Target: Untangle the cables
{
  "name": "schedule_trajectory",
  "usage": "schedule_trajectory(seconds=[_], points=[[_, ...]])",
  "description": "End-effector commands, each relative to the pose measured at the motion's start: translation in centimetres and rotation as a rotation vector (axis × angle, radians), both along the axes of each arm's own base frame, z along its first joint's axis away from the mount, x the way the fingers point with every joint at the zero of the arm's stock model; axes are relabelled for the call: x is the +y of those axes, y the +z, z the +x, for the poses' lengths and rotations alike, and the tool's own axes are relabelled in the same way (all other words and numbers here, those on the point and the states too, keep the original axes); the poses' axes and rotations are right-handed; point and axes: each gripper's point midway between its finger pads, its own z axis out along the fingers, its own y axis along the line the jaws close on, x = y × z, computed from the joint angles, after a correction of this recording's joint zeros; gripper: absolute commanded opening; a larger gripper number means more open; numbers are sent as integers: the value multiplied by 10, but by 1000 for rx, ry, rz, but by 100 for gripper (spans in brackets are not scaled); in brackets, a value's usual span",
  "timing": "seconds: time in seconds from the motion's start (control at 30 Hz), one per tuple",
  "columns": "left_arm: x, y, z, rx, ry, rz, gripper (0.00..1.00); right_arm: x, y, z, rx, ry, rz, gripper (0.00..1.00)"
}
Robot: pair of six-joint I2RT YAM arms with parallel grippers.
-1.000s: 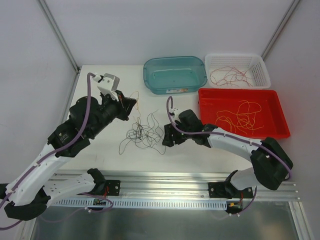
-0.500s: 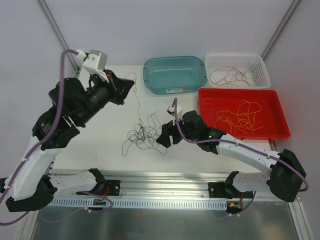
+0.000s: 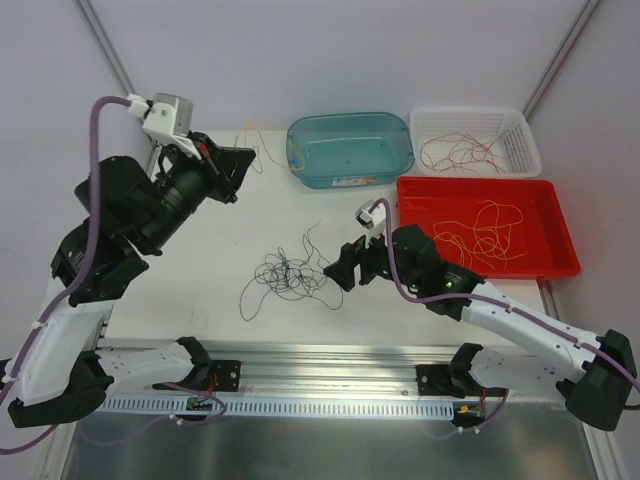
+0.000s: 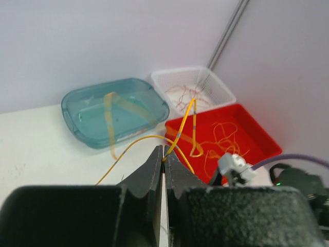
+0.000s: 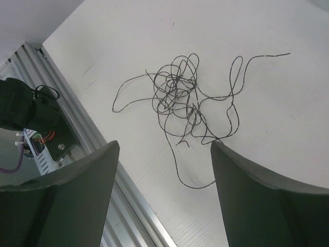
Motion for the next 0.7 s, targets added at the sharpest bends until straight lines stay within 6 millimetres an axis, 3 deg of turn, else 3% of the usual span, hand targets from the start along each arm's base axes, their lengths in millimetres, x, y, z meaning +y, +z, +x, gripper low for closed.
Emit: schedule_trajectory(seconds=[0.0,0.2,0.37,0.5,0.67], points=[[-12,-34,3,63,-34,45,0,-6,35,-1,-84,-19,59,76],[-26,-94,2,167,-89,119,0,-23,68,-13,-151,-15,87,80],[-40,-129,-5,228,-169,165,0,-31,95,-18,-182,-17,123,85],[-52,-159,-12,304,-230,185,0,-28,110,-21,-188,-2,155,86],[-63,-178,-15,363,-272,186,0,-13,130,-27,-190,59,204,86]])
